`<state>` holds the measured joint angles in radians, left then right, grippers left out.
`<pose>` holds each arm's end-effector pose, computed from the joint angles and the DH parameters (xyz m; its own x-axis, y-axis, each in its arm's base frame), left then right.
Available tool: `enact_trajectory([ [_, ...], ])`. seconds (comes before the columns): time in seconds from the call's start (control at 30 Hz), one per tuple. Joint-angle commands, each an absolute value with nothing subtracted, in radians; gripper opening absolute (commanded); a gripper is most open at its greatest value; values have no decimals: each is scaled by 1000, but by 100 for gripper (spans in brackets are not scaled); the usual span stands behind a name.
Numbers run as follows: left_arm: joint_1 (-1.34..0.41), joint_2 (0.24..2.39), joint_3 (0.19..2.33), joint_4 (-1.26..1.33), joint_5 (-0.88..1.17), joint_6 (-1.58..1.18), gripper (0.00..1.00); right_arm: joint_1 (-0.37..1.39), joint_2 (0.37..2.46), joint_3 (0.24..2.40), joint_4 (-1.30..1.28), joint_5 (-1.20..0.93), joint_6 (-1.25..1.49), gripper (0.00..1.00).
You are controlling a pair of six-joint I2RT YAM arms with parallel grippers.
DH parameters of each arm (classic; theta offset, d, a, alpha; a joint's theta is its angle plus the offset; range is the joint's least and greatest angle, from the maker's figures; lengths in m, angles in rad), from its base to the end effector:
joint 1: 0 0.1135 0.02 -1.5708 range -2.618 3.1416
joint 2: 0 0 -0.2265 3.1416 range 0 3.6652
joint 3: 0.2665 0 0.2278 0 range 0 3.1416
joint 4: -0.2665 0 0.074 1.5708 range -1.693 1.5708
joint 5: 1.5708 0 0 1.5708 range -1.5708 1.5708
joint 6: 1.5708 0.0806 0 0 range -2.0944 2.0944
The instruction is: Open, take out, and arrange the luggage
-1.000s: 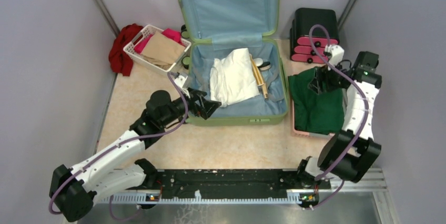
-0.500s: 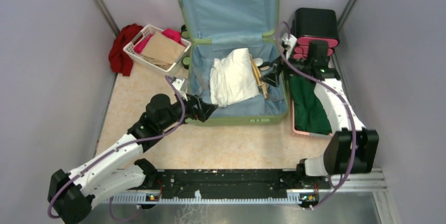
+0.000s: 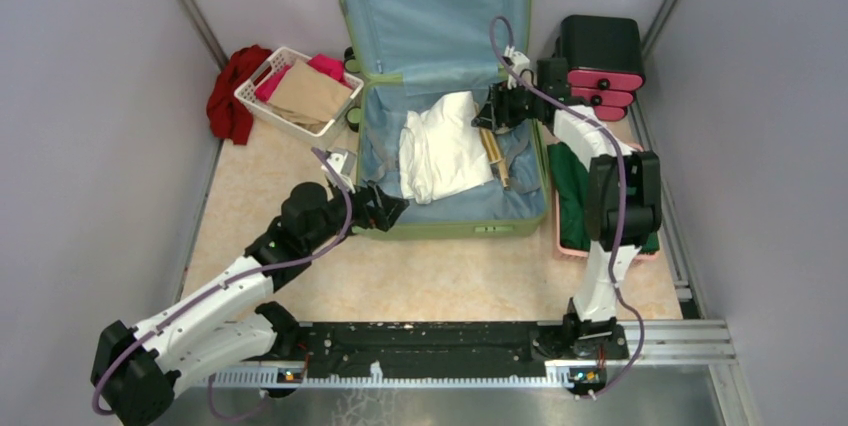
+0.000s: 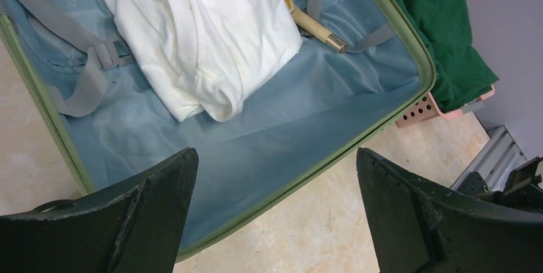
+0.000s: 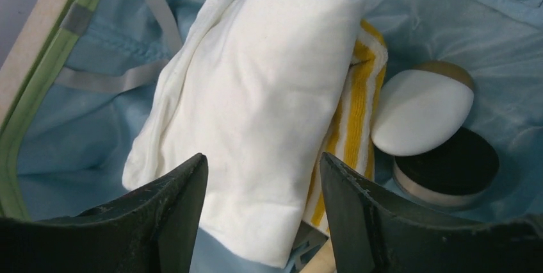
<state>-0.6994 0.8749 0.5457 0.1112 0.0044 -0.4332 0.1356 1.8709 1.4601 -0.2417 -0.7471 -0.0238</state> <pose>0.1934 -0.1632 0.2396 -0.4218 -0.1937 -0.8857 0.5178 0.7505 -0.4107 0.4069 0.1108 0.2163 -0.5863 -0.0976 -0.8042 -0.6483 0.6518 0.3936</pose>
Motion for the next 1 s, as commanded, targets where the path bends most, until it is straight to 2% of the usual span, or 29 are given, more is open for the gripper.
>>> enact_trajectory([
  [0.0, -693, 869, 541, 114, -41, -428, 99, 161, 1960, 1594, -171, -702, 54, 63],
  [0.4, -671, 950, 624, 135, -14, -428, 99, 171, 2149, 1745, -77, -753, 129, 63],
  [0.43, -668, 966, 632, 136, -7, -427, 99, 172, 2154, 1743, -58, -763, 139, 60],
  [0.5, -663, 993, 656, 137, 19, -424, 99, 175, 2156, 1739, -31, -815, 153, 44],
  [0.57, -659, 1013, 670, 137, 37, -426, 99, 176, 2139, 1714, 15, -842, 172, 36],
  [0.7, -646, 1040, 668, 171, 63, -439, 99, 176, 2081, 1628, 111, -871, 188, 37],
  [0.97, -597, 1107, 669, 251, 167, -504, 99, 176, 2106, 1646, 97, -906, 210, 44],
])
